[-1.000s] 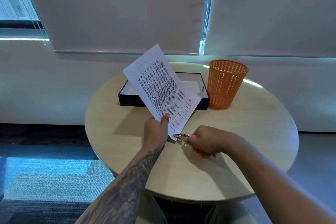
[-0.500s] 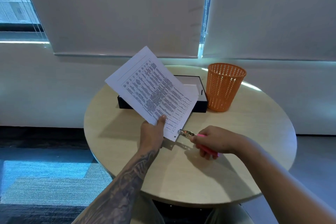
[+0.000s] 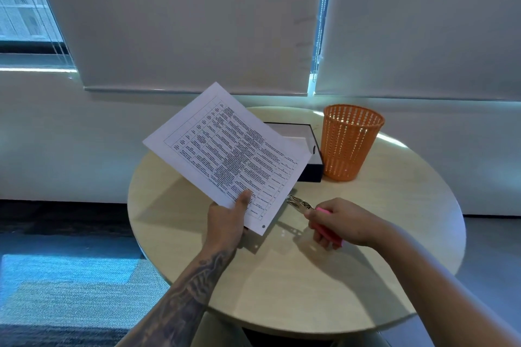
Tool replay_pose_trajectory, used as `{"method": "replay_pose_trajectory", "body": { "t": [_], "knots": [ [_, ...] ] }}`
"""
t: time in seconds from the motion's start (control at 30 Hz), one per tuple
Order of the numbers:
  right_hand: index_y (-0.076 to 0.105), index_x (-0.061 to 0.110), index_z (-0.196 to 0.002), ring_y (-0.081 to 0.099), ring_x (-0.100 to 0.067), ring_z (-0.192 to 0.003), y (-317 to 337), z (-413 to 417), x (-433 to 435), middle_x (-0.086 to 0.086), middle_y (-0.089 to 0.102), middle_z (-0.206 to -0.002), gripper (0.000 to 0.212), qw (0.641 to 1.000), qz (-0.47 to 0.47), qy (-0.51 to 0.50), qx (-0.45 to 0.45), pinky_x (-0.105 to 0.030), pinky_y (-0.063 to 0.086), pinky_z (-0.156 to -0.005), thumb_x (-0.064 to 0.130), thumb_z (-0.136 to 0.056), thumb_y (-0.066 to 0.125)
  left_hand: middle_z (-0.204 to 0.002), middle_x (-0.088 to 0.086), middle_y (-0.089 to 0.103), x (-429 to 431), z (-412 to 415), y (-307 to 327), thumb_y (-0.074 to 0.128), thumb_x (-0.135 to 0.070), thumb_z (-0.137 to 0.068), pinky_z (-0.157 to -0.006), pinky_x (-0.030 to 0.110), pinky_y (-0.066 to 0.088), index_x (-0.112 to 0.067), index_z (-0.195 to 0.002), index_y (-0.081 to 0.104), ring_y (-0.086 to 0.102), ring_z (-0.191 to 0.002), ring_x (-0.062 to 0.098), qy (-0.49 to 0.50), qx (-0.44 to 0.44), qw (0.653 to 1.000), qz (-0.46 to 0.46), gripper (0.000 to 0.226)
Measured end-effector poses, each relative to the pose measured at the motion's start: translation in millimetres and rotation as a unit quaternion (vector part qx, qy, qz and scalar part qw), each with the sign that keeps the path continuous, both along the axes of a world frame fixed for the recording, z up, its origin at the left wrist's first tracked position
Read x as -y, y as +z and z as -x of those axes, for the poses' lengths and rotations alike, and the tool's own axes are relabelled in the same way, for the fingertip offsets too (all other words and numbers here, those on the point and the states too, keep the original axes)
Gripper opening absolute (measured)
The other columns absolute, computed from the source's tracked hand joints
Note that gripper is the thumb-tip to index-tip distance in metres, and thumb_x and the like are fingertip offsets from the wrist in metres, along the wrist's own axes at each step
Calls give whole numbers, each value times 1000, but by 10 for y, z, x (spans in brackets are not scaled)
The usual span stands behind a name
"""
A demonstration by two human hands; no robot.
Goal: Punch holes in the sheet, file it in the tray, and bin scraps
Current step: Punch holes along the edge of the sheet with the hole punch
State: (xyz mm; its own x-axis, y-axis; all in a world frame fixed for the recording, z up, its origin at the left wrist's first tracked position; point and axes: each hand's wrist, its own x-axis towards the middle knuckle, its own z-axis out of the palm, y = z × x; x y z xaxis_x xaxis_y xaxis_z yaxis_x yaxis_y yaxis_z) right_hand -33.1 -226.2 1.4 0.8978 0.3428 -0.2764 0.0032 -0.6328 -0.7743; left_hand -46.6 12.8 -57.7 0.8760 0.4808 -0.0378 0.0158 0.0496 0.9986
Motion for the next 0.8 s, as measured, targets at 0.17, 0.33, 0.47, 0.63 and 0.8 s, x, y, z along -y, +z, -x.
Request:
{"method": "replay_pose_trajectory", "body": {
  "t": [0.17, 0.33, 0.47, 0.63, 0.8],
  "knots": [
    [65, -6, -94, 66, -26, -64, 27, -22, 14, -26, 74, -89, 44, 1000, -4, -3, 3, -37, 52, -60, 36, -103, 54, -69, 10, 72, 17, 16, 36, 75, -38, -85, -39, 25, 42, -11, -82, 69, 57, -42, 17, 5, -2, 1000, -7, 28],
    [66, -5, -95, 68, -23, -64, 42, -16, 15, -24, 75, -89, 45, 1000, 4, -2, 9, -37, 53, -60, 37, -102, 53, -74, 13, 73, 12, 25, 24, 77, -36, -84, -37, 25, 45, 0, -96, 69, 59, -41, 14, 3, 5, 1000, -10, 39],
    [66, -4, -94, 66, -24, -63, 39, -29, 18, -25, 74, -88, 45, 1000, 2, -6, 12, -37, 52, -59, 38, -102, 54, -79, 19, 74, 17, 34, 36, 78, -38, -84, -36, 24, 44, 0, -98, 67, 58, -38, 15, 2, 0, 1000, -10, 42],
    [65, -8, -94, 63, -25, -63, 24, -10, 14, -28, 73, -89, 46, 1000, 0, -12, 5, -35, 49, -57, 37, -101, 56, -78, 18, 74, 5, 45, 49, 78, -40, -83, -38, 25, 43, -2, -92, 68, 58, -41, 14, 4, 3, 1000, -19, 40],
    [64, -8, -95, 63, -25, -62, 28, -10, 9, -29, 73, -90, 46, 1000, -8, -14, 4, -35, 50, -58, 37, -101, 56, -65, 9, 71, 36, 82, 81, 76, -35, -85, -36, 25, 43, -11, -77, 68, 55, -37, 11, -10, 19, 999, -26, 27]
  ]
}}
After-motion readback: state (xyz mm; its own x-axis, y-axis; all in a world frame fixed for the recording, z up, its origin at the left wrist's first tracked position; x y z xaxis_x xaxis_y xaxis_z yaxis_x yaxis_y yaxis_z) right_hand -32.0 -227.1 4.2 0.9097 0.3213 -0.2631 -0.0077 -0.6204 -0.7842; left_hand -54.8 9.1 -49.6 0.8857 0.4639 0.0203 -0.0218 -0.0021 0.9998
